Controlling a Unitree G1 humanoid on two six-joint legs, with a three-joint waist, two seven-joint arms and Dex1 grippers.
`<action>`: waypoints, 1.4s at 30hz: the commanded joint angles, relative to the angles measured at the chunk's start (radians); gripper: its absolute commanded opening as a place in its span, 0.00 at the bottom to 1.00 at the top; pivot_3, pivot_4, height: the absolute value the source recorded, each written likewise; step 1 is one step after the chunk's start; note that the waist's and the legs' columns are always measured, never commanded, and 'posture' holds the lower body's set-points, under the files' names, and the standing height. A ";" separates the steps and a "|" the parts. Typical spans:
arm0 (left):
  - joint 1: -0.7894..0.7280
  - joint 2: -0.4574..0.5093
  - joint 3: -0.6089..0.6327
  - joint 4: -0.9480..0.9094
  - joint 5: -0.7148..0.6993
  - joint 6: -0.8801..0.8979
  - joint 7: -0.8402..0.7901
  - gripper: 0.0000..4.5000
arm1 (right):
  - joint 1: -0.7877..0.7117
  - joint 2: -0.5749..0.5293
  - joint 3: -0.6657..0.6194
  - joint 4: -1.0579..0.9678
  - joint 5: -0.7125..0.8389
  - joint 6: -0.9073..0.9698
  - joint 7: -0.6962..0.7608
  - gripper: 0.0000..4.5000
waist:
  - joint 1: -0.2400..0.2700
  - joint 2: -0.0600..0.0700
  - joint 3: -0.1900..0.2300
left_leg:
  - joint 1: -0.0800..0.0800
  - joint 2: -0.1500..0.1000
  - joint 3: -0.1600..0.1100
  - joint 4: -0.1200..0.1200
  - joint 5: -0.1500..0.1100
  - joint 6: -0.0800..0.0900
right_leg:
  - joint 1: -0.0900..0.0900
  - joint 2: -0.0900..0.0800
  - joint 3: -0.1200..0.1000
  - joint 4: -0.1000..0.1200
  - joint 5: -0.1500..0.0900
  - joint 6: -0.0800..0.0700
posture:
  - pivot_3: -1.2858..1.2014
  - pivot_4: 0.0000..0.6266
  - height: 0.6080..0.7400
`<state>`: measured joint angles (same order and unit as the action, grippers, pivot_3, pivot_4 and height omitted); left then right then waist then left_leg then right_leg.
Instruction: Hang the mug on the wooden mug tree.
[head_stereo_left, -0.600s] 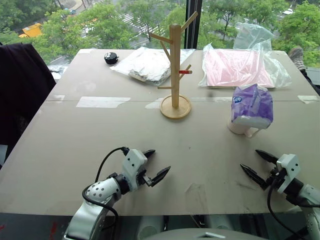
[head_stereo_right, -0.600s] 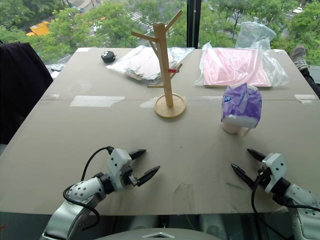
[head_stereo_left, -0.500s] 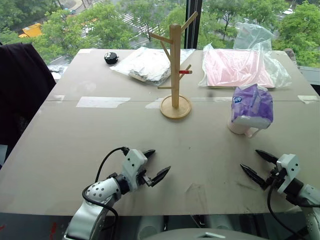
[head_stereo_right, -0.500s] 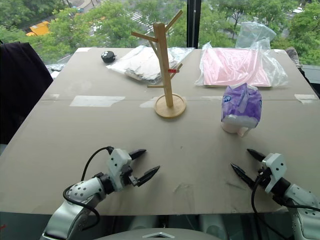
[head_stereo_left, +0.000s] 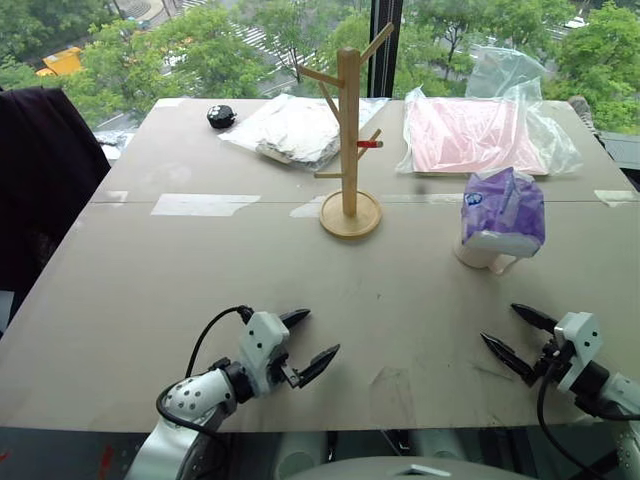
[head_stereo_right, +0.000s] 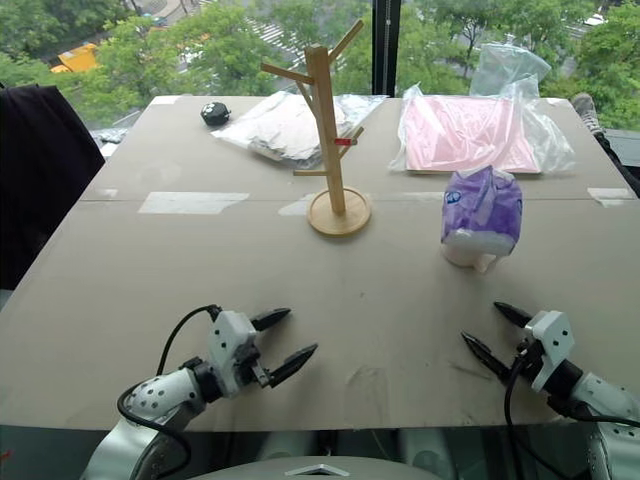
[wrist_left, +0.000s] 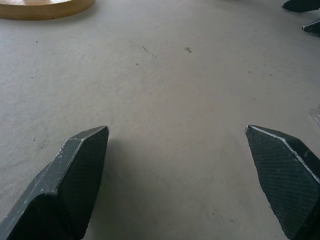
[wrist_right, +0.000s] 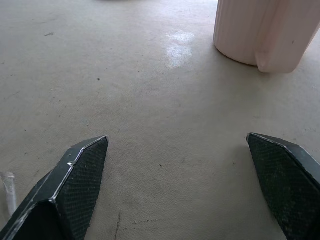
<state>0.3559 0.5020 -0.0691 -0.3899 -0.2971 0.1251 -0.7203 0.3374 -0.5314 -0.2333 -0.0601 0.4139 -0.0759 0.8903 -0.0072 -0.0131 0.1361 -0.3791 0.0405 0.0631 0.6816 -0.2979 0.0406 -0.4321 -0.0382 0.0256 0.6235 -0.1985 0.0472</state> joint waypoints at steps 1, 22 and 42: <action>0.014 0.027 0.008 -0.001 -0.007 0.023 -0.021 1.00 | 0.007 0.006 -0.001 -0.027 0.008 0.007 -0.005 0.99 | -0.003 0.000 0.000 | 0.000 0.000 0.000 0.000 0.000 0.000 | 0.000 0.000 0.000 0.000 0.000 0.000 | 0.52 0.24 1.00; -0.493 0.152 0.061 -0.168 -0.386 0.337 -0.200 1.00 | -0.073 -0.353 -0.517 -0.353 0.542 0.600 -0.128 0.99 | 0.016 -0.005 0.013 | -0.002 -0.002 -0.001 0.001 0.000 0.000 | 0.000 0.004 0.000 0.001 0.000 -0.001 | 0.52 0.24 1.00; -0.775 0.060 0.017 -0.165 -0.424 0.434 -0.116 1.00 | -0.769 -0.306 -0.239 -0.025 0.746 1.310 -0.737 0.99 | 0.019 -0.010 0.016 | -0.009 -0.004 -0.001 0.002 0.000 0.000 | -0.002 0.005 0.000 -0.002 0.003 0.003 | 0.52 0.24 1.00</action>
<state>-0.4216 0.5609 -0.0512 -0.5190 -0.7198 0.5621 -0.8379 -0.4110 -0.8359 -0.4499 -0.0849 1.1427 1.2139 0.1602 0.0123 -0.0232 0.1519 -0.3880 0.0366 0.0621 0.6841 -0.2977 0.0409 -0.4344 -0.0335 0.0254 0.6218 -0.1952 0.0498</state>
